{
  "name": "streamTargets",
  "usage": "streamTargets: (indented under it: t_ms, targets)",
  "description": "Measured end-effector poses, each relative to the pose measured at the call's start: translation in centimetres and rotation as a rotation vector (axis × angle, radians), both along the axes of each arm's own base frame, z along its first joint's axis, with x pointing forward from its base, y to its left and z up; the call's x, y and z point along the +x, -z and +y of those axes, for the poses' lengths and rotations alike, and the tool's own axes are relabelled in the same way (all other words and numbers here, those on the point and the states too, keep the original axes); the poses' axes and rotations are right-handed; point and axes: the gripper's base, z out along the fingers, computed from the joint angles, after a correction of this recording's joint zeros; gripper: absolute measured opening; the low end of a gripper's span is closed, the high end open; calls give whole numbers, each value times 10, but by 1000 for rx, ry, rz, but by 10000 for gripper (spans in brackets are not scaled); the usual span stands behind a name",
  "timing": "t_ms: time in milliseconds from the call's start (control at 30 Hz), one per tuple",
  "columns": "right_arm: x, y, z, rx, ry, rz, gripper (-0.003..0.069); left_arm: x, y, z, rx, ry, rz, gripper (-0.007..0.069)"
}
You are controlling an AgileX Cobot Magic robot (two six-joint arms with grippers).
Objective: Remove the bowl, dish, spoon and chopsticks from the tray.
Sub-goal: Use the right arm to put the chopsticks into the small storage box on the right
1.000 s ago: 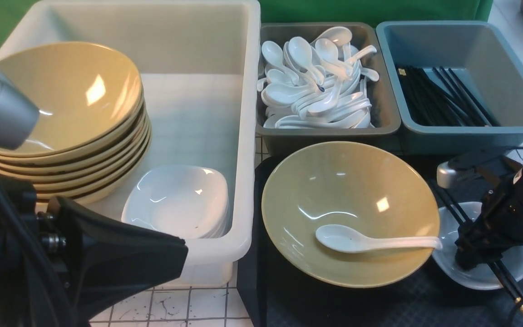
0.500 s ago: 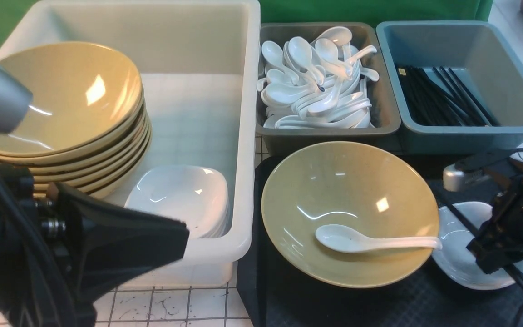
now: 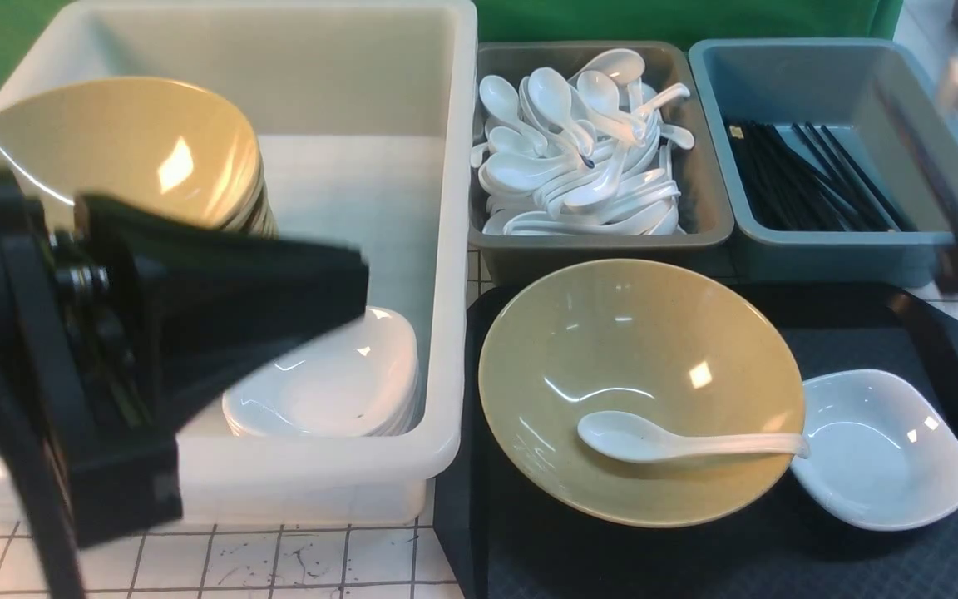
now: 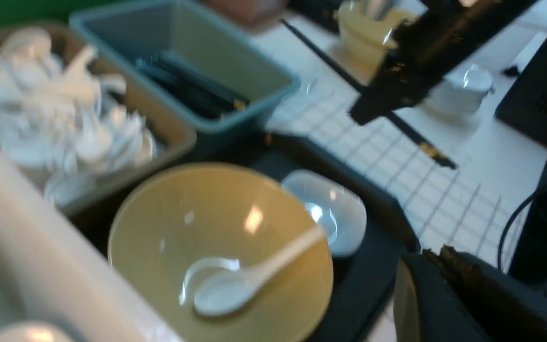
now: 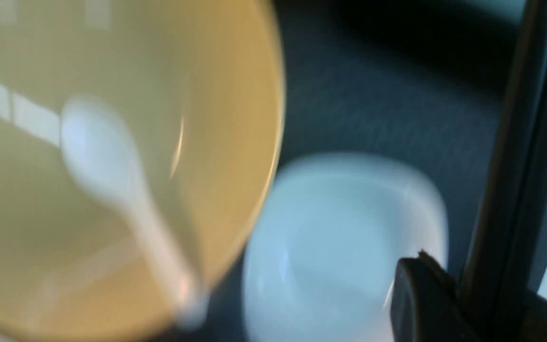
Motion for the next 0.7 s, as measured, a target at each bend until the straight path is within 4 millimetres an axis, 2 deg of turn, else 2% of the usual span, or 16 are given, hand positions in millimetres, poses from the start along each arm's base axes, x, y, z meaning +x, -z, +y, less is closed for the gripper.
streamTargets:
  t_ms: [33, 67, 133, 167, 200, 233, 267, 300, 333, 367, 467, 567, 600, 700]
  targets:
    - [3, -1, 0, 0, 0, -3, 92, 0, -1, 0, -5, -1, -8, -1]
    - [30, -8, 2, 0, -2, -40, 92, 1, -4, 0, -32, -9, -31, -1]
    - [69, -7, 5, -3, -12, -67, 92, 3, -8, 0, -70, -23, -53, -1]
    - [74, -11, 5, -4, -15, -85, 92, 3, -8, 0, -77, -24, -53, -1]
    - [102, -9, 7, -7, -21, -113, 92, 4, -11, 0, -103, -37, -71, -1]
    - [119, -2, 7, -6, -18, -113, 92, 4, -12, 0, -115, -40, -73, -1]
    - [137, -3, 7, -2, -15, -143, 92, 4, -13, 0, -122, -44, -75, -1]
    - [154, 7, 6, 1, -11, -141, 92, 5, -13, 0, -125, -46, -77, -1]
    - [162, 4, 5, 8, -6, -165, 92, 5, -13, 0, -127, -47, -77, -1]
    - [185, 12, 2, 26, 4, -185, 92, 5, -13, 0, -128, -47, -77, -1]
    - [227, 37, -9, 94, 55, -213, 92, 5, -13, 0, -130, -46, -75, -1]
    - [252, 65, -20, 131, 119, -213, 92, 5, -13, 1, -121, -48, -81, -1]
    - [260, 82, -25, 151, 162, -190, 92, 5, -13, 1, -110, -51, -89, -1]
    - [266, 109, -30, 139, 196, -126, 101, 6, -11, 2, -77, -58, -109, -1]
